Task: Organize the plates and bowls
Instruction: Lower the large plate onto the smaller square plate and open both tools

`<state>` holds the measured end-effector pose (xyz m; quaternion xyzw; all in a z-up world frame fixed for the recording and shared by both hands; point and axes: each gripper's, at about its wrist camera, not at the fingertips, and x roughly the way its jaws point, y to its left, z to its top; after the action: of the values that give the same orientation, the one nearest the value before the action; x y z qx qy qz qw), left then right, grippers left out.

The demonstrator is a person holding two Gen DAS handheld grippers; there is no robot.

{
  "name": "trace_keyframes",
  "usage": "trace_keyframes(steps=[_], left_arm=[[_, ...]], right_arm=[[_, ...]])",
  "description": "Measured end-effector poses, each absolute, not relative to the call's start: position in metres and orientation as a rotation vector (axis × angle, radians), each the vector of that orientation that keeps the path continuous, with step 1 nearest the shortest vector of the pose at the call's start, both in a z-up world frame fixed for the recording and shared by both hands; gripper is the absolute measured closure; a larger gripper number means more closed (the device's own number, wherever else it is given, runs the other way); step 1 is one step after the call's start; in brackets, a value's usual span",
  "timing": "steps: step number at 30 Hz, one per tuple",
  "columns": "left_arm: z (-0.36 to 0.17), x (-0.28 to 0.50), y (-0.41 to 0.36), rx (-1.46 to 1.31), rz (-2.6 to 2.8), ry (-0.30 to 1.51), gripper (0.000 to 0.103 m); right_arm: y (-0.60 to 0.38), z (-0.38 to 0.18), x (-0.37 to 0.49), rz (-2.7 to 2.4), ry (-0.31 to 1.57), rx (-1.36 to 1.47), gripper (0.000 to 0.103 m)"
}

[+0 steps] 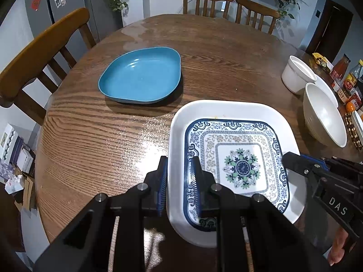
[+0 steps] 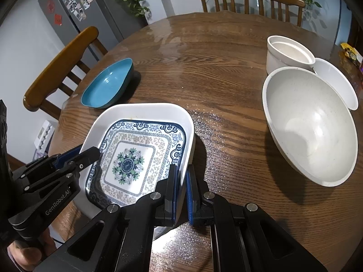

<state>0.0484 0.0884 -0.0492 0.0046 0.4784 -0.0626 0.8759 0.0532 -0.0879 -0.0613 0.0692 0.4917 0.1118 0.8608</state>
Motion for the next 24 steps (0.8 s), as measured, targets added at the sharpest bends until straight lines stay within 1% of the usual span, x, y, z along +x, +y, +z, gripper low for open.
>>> trace_keyframes(steps=[11, 12, 16, 20, 24], left_arm=[[-0.049, 0.048, 0.088, 0.016, -0.13, 0.997, 0.086], [-0.049, 0.048, 0.089, 0.012, -0.128, 0.997, 0.083], [-0.044, 0.046, 0.088, 0.014, -0.121, 0.974, 0.081], [-0.038, 0.044, 0.089, 0.017, -0.119, 0.957, 0.074], [-0.037, 0.045, 0.092, 0.011, -0.112, 0.954, 0.074]], right_arm=[[-0.086, -0.062, 0.053, 0.226, 1.043, 0.137, 0.094], [-0.086, -0.062, 0.053, 0.225, 1.046, 0.133, 0.094], [-0.086, -0.064, 0.053, 0.221, 1.064, 0.13, 0.094], [-0.091, -0.062, 0.051, 0.201, 1.049, 0.144, 0.094], [-0.094, -0.055, 0.05, 0.21, 1.033, 0.148, 0.094]])
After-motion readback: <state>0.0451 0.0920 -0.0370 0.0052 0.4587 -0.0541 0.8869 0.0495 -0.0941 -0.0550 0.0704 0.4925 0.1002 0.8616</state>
